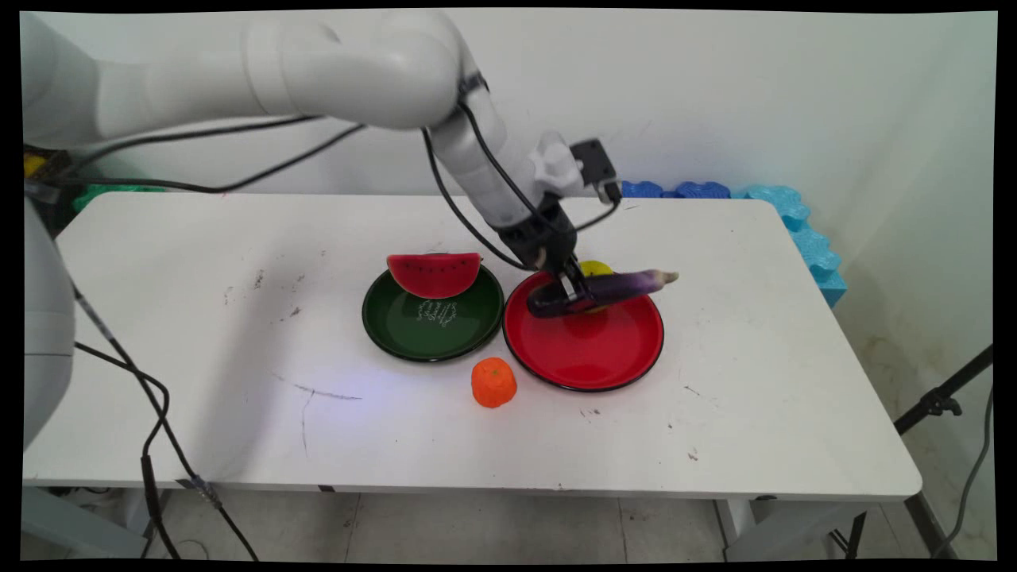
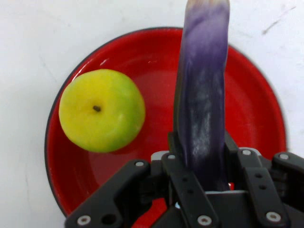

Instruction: Place the picked object on the table

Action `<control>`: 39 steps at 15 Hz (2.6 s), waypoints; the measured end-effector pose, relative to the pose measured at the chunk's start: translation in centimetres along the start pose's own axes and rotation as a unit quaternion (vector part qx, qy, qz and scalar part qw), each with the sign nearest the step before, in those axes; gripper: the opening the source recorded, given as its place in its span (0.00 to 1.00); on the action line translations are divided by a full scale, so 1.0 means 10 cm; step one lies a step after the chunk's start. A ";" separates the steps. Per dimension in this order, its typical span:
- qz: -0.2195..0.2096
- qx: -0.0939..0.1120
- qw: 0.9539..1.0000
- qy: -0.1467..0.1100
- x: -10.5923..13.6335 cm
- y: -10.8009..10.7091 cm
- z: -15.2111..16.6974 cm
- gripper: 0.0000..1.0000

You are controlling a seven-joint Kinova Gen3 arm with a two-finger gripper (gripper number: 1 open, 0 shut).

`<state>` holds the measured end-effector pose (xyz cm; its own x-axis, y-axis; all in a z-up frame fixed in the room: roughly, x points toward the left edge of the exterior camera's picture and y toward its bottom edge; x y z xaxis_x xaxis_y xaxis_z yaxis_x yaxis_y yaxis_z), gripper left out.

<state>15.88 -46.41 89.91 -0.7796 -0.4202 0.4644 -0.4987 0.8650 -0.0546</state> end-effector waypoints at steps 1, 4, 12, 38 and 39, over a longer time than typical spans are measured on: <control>0.004 -0.001 1.000 0.005 0.00 0.03 -0.13 0.00; 0.014 -0.007 1.000 0.012 -0.06 0.12 -0.42 0.00; 0.044 -0.038 0.998 -0.005 -0.60 0.48 -0.86 0.00; 0.111 -0.052 0.991 -0.049 -1.89 0.93 -0.01 0.00; 0.111 -0.051 0.991 -0.048 -1.89 0.92 0.00 1.00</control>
<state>26.01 -30.49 80.66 -0.9005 -0.2363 0.3652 -0.2742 0.9601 -0.0550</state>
